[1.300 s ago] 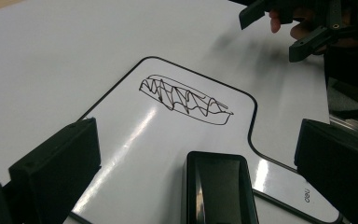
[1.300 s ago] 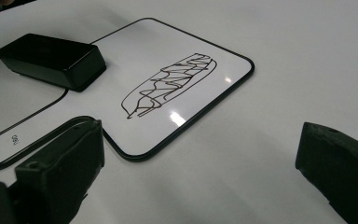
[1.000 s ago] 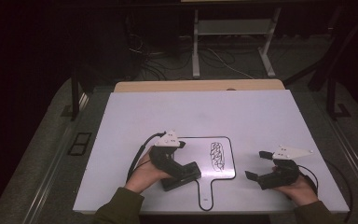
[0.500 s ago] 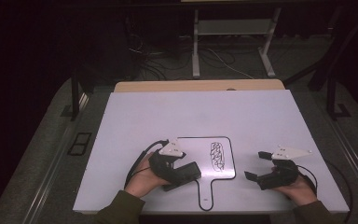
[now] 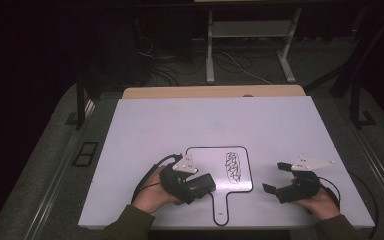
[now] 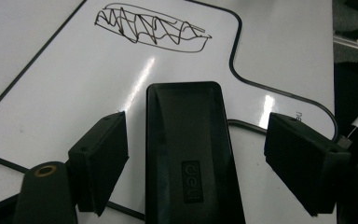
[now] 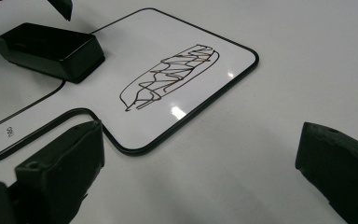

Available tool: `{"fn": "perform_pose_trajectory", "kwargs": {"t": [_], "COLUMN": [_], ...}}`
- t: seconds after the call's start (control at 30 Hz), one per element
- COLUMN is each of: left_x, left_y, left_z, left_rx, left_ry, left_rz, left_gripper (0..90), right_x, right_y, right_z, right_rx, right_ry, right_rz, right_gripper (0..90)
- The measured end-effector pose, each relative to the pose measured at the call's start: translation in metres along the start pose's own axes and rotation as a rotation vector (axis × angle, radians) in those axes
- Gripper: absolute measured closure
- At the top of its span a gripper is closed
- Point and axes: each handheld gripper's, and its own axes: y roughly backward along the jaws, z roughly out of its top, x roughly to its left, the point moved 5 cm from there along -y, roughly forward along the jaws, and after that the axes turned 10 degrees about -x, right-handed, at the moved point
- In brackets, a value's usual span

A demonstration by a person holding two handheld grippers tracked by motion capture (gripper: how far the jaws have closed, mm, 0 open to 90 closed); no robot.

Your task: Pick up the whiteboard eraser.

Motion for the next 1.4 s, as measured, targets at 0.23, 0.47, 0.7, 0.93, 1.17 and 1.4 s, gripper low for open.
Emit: {"fn": "perform_pose_trajectory", "kwargs": {"t": [0.23, 0.47, 0.7, 0.93, 1.17, 1.4], "left_x": [-0.001, 0.001, 0.003, 0.003, 0.003, 0.002], "left_y": [-0.005, -0.010, -0.009, -0.010, -0.010, -0.011], "left_z": [-0.004, -0.010, -0.014, -0.016, -0.017, -0.017], "left_rx": [0.039, 0.084, 0.112, 0.137, 0.149, 0.149], "left_ry": [0.001, 0.007, 0.017, 0.019, 0.011, 0.013], "left_rz": [-0.006, 0.011, 0.017, 0.017, 0.021, 0.014], "left_gripper": [22.1, 23.8, 26.7, 29.8, 33.4, 35.8], "right_x": [0.000, 0.000, 0.000, 0.000, -0.001, -0.001], "right_y": [-0.001, 0.000, -0.001, 0.000, 0.000, 0.000], "right_z": [0.000, -0.001, -0.001, -0.001, -0.001, -0.001], "right_rx": [0.003, 0.006, 0.009, 0.008, 0.009, 0.009], "right_ry": [0.003, 0.005, 0.005, 0.003, 0.004, 0.005], "right_rz": [-0.001, -0.001, -0.001, -0.001, -0.003, -0.002], "right_gripper": [0.2, 0.2, 0.2, 0.2, 0.2, 0.2]}}
